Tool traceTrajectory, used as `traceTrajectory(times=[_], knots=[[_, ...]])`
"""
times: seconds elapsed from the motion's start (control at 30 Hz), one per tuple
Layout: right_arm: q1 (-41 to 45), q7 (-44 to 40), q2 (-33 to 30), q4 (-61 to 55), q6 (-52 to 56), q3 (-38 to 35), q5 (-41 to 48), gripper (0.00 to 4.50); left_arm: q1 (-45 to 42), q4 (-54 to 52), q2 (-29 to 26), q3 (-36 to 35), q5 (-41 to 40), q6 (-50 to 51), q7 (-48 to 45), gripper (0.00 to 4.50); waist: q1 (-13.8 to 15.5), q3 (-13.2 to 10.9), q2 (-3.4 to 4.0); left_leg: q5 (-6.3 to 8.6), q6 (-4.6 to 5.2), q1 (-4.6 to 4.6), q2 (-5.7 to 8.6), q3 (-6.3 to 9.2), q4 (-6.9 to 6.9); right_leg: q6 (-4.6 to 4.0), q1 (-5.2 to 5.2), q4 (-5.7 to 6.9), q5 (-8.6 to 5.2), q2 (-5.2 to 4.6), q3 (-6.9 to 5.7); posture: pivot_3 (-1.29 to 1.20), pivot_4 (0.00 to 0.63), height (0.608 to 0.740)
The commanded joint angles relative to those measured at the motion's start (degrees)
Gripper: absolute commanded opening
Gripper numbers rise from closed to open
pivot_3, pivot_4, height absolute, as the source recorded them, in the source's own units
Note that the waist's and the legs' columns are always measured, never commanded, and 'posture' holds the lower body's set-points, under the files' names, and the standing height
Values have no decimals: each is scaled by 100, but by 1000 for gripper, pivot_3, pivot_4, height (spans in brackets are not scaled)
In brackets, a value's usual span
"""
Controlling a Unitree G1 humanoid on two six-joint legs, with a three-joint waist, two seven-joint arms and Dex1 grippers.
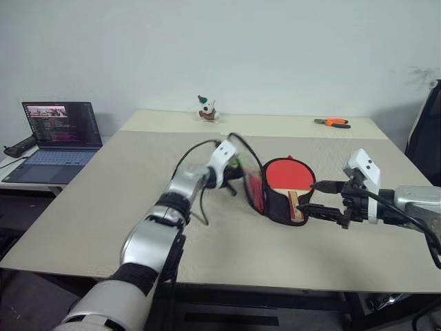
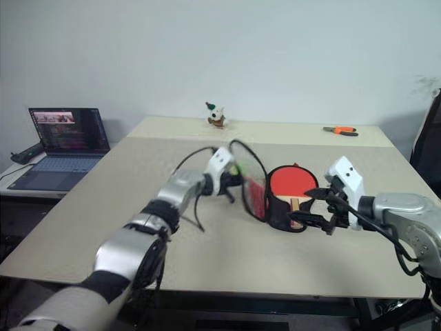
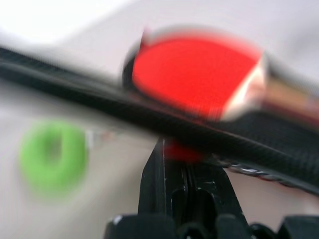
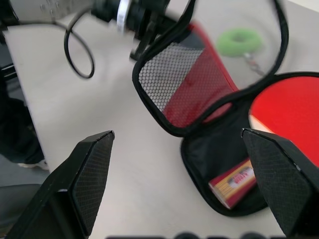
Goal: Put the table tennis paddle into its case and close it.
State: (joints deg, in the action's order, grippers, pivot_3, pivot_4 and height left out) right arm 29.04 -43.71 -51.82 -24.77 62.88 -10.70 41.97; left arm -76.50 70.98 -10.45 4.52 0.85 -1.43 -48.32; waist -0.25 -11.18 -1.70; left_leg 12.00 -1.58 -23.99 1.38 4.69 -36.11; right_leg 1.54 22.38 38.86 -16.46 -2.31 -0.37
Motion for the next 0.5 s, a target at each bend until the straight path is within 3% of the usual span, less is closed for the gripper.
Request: traceTrajectory(times=[0.03, 0.23, 0.5], knots=[[-46, 103, -107, -110, 12, -263, 55, 4500, -325, 95, 274, -102, -9, -186, -16, 33, -6, 0, 0, 0, 0, 1, 0, -1, 1, 0, 0, 0, 0, 0, 0, 0, 150, 740], [-9, 358, -42, 89, 83, -157, -53, 4500, -428, 137, 568, -169, -23, -264, -135, 33, -143, 0, 0, -1, -1, 10, -6, -1, 2, -1, 0, 11, -1, 4, 3, 0, 150, 740], [581, 1265, 833, 1601, -41, 127, -629, 4500, 456, -671, -238, -468, -414, -261, -1018, 33, -210, 1, 5, -2, -2, 20, -11, -6, 5, -3, 0, 16, 0, 9, 14, 0, 150, 740]])
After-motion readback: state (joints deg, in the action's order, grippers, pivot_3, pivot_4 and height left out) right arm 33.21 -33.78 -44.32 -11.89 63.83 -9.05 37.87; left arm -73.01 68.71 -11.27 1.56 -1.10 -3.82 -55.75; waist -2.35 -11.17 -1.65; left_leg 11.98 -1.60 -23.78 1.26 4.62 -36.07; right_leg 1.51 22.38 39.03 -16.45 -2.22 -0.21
